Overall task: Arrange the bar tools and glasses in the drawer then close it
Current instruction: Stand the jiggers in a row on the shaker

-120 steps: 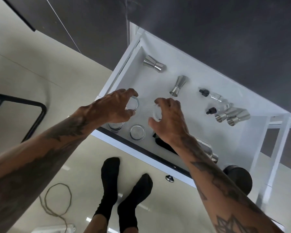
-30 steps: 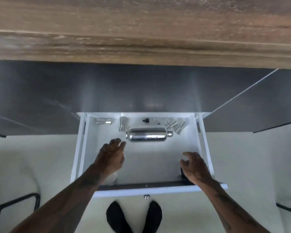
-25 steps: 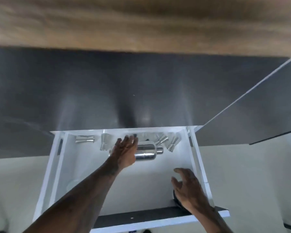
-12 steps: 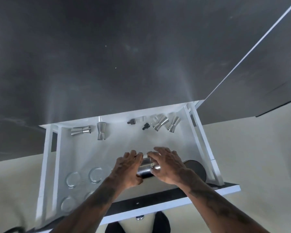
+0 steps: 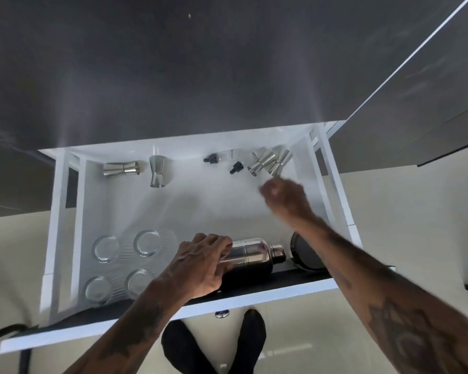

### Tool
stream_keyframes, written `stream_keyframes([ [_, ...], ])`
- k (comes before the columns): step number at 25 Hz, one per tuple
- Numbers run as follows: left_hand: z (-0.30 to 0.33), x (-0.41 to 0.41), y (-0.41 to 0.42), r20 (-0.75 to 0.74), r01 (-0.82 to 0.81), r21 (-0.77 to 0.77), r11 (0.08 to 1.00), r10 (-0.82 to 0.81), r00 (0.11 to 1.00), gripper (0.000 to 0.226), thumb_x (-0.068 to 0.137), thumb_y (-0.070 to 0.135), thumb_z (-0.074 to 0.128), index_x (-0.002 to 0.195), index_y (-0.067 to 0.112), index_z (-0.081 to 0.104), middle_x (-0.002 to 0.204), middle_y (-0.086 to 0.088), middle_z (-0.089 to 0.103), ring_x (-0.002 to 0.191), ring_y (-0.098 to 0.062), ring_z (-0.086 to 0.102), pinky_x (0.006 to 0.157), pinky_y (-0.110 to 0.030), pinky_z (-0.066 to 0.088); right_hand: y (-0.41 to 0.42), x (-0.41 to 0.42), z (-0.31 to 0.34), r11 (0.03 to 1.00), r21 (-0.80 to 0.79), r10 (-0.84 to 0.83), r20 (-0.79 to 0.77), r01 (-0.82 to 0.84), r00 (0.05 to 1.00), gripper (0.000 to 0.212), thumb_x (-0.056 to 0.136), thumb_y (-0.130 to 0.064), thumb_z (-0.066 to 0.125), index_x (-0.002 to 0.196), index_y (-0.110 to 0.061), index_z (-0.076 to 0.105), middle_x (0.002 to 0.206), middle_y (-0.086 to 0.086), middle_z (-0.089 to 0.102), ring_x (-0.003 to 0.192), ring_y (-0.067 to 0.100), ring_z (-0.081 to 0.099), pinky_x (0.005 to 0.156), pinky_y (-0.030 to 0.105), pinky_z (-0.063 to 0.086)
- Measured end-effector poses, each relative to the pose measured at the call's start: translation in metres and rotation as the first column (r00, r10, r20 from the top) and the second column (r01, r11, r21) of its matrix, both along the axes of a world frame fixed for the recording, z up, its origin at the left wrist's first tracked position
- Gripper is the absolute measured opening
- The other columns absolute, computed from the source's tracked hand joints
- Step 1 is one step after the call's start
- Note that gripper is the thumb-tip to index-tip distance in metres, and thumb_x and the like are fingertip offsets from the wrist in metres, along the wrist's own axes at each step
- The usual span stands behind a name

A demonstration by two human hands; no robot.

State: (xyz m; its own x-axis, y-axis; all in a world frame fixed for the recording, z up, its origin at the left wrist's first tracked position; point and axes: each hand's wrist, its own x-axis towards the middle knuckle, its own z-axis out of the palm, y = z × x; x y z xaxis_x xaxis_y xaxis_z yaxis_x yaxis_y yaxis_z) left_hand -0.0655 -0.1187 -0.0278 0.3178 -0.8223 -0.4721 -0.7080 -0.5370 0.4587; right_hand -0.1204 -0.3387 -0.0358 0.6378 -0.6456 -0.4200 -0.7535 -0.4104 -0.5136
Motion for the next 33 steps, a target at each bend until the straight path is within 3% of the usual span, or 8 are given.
stream_keyframes([
  [4,-0.008,-0.004,0.001,-0.007,-0.059,-0.05,0.997,0.059,0.998,0.035,0.089,0.036,0.055,0.122,0.034,0.044,0.126,0.012,0.054,0.112,-0.014,0.045,0.091,-0.034,0.041,-0.059,0.043,-0.041,0.854,0.17,-0.5,0.006,0.492,0.866,0.053,0.088,-0.034,0.06,0.127,0.001,0.053,0.125,0.017,0.061,0.101,0.032,0.067,0.084,0.045,0.059],
  [8,-0.009,-0.006,0.003,-0.03,-0.116,-0.066,0.991,0.114,0.993,0.036,0.088,0.04,0.058,0.121,0.034,0.046,0.125,0.011,0.047,0.114,-0.012,0.043,0.091,-0.034,0.04,-0.076,0.055,-0.071,0.821,0.147,-0.556,-0.016,0.552,0.831,0.047,0.085,-0.023,0.063,0.125,0.001,0.055,0.117,0.018,0.067,0.09,0.028,0.071,0.08,0.041,0.061],
  [11,-0.005,-0.005,-0.001,-0.067,-0.163,-0.043,0.986,0.16,0.985,0.026,0.088,0.04,0.056,0.111,0.029,0.052,0.119,0.008,0.045,0.112,-0.013,0.042,0.092,-0.037,0.041,-0.059,0.041,-0.057,0.754,0.378,-0.611,0.104,0.537,0.785,0.039,0.081,-0.011,0.062,0.119,-0.01,0.053,0.104,0.016,0.07,0.075,0.023,0.067,0.074,0.043,0.061],
  [15,-0.002,-0.002,-0.008,-0.155,-0.306,-0.038,0.951,0.296,0.942,0.031,0.094,0.04,0.047,0.119,0.025,0.056,0.115,0.003,0.056,0.113,-0.018,0.051,0.094,-0.041,0.044,0.018,-0.014,-0.024,0.965,0.262,-0.057,0.291,-0.022,0.955,0.042,0.072,-0.02,0.079,0.097,-0.039,0.051,0.079,-0.008,0.071,0.069,0.001,0.069,0.055,0.011,0.051],
  [18,0.0,0.0,-0.011,-0.214,-0.405,-0.079,0.911,0.381,0.899,0.046,0.094,0.035,0.054,0.135,0.026,0.035,0.105,-0.002,0.068,0.095,-0.019,0.063,0.082,-0.034,0.051,0.066,-0.026,-0.025,0.937,0.096,0.297,0.282,-0.335,0.912,0.039,0.077,-0.014,0.074,0.105,-0.031,0.052,0.09,-0.009,0.064,0.077,0.003,0.061,0.064,0.014,0.046],
  [22,-0.006,0.009,-0.012,-0.269,-0.538,-0.066,0.841,0.504,0.821,0.066,0.087,0.015,0.063,0.142,0.027,0.027,0.104,-0.007,0.07,0.086,-0.022,0.068,0.078,-0.039,0.058,0.08,-0.004,-0.03,0.901,0.096,0.403,0.179,-0.424,0.897,0.046,0.083,-0.012,0.065,0.124,-0.026,0.051,0.111,0.001,0.054,0.091,0.015,0.055,0.077,0.025,0.051],
  [26,-0.013,0.015,0.002,-0.191,-0.606,-0.071,0.793,0.585,0.788,0.067,0.085,0.008,0.062,0.142,0.028,0.035,0.12,-0.011,0.047,0.095,-0.025,0.063,0.077,-0.039,0.057,0.089,0.009,-0.026,0.82,0.122,0.525,0.227,-0.559,0.82,0.039,0.084,-0.014,0.065,0.122,-0.02,0.057,0.102,-0.004,0.052,0.087,0.012,0.054,0.075,0.021,0.048],
  [33,-0.017,0.017,0.01,-0.194,-0.508,-0.223,0.832,0.472,0.86,0.071,0.08,0.01,0.071,0.139,0.029,0.037,0.116,-0.007,0.058,0.094,-0.019,0.065,0.076,-0.032,0.057,0.094,0.0,-0.017,0.792,0.158,0.54,0.265,-0.589,0.798,0.059,0.077,-0.008,0.06,0.128,-0.024,0.035,0.101,-0.005,0.066,0.088,0.02,0.065,0.072,0.041,0.058],
])
